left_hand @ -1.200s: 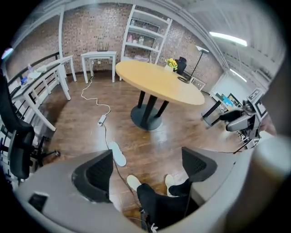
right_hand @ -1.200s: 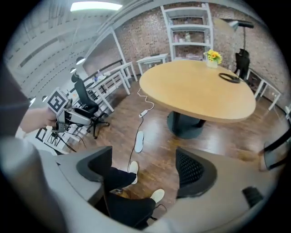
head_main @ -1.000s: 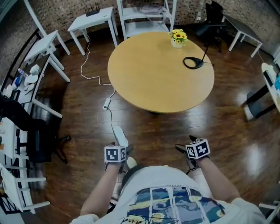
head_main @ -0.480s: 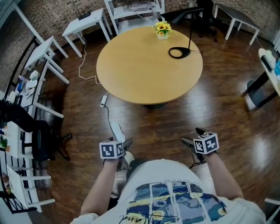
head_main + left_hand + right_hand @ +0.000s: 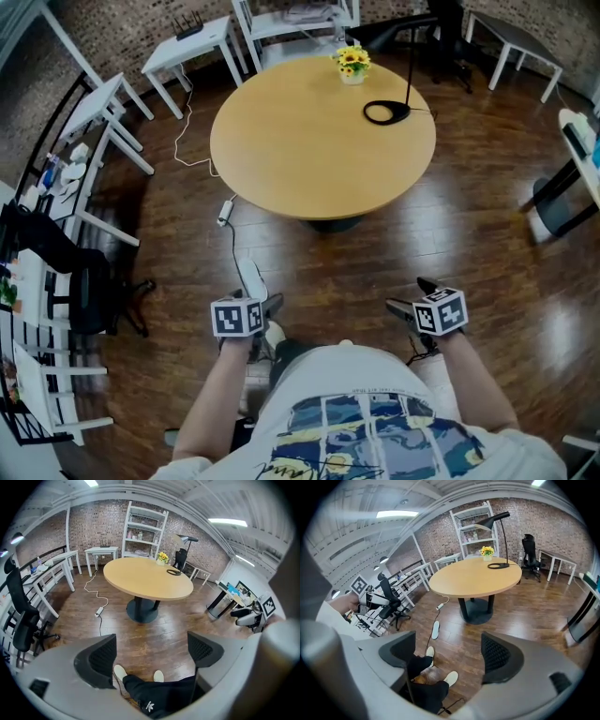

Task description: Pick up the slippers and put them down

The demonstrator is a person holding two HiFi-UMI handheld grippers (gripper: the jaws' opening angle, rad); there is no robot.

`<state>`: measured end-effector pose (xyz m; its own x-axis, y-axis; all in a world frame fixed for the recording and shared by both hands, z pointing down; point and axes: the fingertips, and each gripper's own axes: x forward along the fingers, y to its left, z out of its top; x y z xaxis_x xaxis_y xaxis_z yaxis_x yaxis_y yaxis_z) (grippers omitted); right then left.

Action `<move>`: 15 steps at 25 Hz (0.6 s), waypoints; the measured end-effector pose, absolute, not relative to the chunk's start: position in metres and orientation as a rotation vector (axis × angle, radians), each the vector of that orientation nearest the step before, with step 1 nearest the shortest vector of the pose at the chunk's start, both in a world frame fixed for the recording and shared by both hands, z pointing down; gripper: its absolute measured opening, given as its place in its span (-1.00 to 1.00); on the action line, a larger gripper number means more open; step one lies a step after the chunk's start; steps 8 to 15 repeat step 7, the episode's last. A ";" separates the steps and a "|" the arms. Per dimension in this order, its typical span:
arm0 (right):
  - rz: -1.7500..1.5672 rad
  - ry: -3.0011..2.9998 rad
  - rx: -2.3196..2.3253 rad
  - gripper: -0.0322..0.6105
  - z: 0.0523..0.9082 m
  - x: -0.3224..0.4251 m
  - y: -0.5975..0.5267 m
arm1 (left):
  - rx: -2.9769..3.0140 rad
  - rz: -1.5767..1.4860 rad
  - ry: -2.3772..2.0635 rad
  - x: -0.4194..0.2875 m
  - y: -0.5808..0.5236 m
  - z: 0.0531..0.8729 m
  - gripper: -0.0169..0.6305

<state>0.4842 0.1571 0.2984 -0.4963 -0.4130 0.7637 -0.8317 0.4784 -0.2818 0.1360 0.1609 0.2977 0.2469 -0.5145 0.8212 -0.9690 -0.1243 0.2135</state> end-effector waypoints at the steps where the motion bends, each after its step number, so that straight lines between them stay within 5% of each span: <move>1: 0.873 -2.103 1.024 0.49 0.297 0.484 0.159 | 1.753 0.749 -1.370 0.136 0.163 0.297 0.50; 15: 0.858 -2.104 1.027 0.49 0.295 0.480 0.155 | 1.744 0.774 -1.370 0.127 0.164 0.300 0.50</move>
